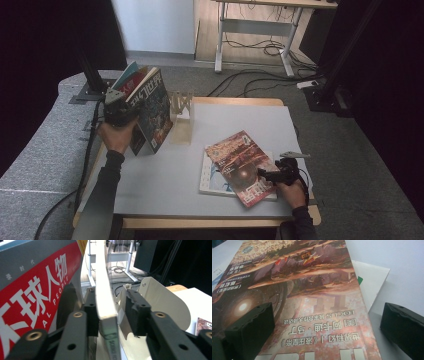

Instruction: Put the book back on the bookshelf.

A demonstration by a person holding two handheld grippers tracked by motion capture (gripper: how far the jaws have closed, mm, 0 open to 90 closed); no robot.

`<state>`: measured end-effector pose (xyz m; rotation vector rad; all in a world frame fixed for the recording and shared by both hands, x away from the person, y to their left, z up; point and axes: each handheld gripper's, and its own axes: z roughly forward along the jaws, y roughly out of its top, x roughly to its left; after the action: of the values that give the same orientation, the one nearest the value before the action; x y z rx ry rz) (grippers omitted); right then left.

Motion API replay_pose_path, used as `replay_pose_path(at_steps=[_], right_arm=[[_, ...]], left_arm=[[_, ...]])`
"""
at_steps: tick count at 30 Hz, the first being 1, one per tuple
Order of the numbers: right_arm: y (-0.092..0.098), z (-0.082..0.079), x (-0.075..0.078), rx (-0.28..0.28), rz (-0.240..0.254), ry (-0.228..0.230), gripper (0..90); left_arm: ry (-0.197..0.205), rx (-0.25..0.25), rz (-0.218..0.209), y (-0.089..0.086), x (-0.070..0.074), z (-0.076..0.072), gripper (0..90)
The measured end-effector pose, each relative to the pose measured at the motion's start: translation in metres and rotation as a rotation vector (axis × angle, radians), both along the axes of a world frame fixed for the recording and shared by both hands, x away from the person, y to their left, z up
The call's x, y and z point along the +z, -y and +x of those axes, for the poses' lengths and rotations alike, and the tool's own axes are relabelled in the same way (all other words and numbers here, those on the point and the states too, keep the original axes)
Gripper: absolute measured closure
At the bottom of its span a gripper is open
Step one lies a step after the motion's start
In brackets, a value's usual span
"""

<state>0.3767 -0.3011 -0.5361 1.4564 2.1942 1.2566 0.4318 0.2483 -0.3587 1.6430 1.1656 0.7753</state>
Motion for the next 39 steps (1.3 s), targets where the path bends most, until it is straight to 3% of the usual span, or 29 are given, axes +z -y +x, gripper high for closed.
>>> replay_pose_path(at_steps=[13,17,29,39], right_arm=[[0.000,0.000,0.000,0.000,0.000,-0.001,0.0],[0.000,0.000,0.000,0.000,0.000,0.000,0.0],[0.000,0.000,0.000,0.000,0.001,0.001,0.0],[0.000,0.000,0.000,0.001,0.000,0.002,0.0]], left_arm=[[-0.048,-0.074,0.056,0.003,-0.002,-0.008,36.2],[-0.067,-0.097,0.050,0.002,-0.004,-0.010,30.4],[-0.115,-0.153,0.046,0.001,-0.012,-0.022,19.7],[-0.147,-0.185,0.040,0.000,-0.026,-0.038,14.6]])
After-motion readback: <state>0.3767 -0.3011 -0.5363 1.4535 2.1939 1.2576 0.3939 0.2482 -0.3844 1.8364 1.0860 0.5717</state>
